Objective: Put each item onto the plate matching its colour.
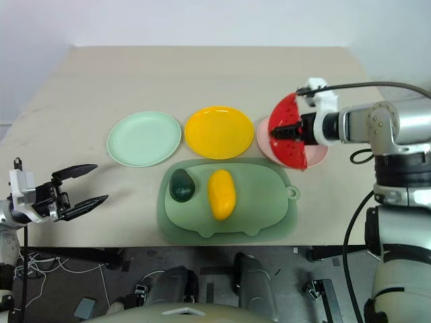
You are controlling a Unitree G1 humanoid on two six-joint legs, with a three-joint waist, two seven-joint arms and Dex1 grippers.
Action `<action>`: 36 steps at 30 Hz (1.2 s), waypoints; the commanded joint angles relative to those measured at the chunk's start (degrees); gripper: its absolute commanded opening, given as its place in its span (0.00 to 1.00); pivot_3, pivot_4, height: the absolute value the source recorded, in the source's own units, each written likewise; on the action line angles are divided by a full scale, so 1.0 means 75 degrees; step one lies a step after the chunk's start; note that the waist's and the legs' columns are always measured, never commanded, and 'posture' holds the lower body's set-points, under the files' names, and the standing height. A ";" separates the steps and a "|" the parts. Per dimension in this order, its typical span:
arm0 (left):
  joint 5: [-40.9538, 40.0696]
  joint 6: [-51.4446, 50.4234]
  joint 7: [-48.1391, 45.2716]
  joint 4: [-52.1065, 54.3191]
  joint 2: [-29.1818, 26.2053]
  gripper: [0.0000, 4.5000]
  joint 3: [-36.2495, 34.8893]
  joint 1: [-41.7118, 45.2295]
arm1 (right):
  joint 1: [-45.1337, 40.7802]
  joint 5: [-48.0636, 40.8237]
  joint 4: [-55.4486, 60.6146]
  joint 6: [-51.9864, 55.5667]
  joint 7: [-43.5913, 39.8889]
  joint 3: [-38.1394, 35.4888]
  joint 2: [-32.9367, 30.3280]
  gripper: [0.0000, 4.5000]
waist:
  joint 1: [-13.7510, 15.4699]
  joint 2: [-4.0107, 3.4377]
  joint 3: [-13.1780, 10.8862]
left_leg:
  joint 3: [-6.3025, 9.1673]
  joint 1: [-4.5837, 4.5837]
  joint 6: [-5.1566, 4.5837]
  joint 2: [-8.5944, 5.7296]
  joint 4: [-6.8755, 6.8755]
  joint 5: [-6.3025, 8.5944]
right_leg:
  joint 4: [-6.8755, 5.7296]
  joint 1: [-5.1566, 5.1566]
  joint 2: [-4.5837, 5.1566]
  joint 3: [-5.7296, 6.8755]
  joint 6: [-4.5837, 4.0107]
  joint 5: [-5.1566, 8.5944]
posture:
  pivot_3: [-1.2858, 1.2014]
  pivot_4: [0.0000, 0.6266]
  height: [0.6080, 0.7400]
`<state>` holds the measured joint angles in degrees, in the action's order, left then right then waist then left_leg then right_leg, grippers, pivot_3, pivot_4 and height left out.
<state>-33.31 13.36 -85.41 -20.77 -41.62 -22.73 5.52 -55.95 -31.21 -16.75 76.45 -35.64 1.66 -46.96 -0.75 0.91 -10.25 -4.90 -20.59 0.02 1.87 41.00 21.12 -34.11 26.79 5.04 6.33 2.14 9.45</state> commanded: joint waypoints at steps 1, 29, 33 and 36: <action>-0.0003 0.0118 0.0034 -0.0022 0.0006 1.00 -0.0039 0.0126 | -0.0548 0.1058 -0.1831 -0.1449 0.0111 0.0247 0.0133 0.68 | -0.0010 0.0000 0.0000 | -0.0003 -0.0002 -0.0001 -0.0001 0.0000 0.0000 | 0.0001 0.0000 0.0001 0.0000 0.0001 -0.0001 | 0.52 0.24 0.95; 0.0009 0.0198 0.0098 0.0063 -0.0083 1.00 -0.0069 0.0028 | -0.2052 0.3193 -0.1755 -0.2370 -0.3835 0.1170 -0.1594 0.99 | -0.0034 -0.0094 -0.0053 | -0.0007 -0.0090 0.0002 0.0000 0.0012 -0.0002 | -0.0012 0.0089 0.0005 0.0000 0.0002 -0.0003 | 0.52 0.24 0.95; -0.0021 0.0192 0.0054 0.0031 -0.0122 1.00 -0.0094 0.0061 | -0.1984 0.2396 -0.0075 -0.0583 -0.4143 0.0960 -0.1841 0.99 | -0.0054 -0.0102 -0.0055 | -0.0008 -0.0089 0.0004 0.0005 0.0012 -0.0003 | -0.0012 0.0094 0.0003 -0.0002 0.0000 -0.0004 | 0.52 0.24 0.95; -0.0056 0.0176 -0.0002 0.0018 -0.0130 1.00 -0.0087 0.0099 | -0.1548 0.1535 0.1577 0.1016 -0.4016 0.0641 -0.1689 0.99 | -0.0027 -0.0100 -0.0054 | 0.0011 -0.0091 0.0005 0.0012 0.0012 -0.0003 | -0.0013 0.0098 0.0003 -0.0002 -0.0002 -0.0004 | 0.52 0.24 0.95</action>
<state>-33.14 14.31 -84.99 -21.33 -41.57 -22.23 6.00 -67.98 -16.18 -10.54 78.19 -66.08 8.76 -59.66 -0.95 0.15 -10.66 -4.79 -21.28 0.06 1.97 41.09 21.10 -34.20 27.51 5.07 6.33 2.13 9.42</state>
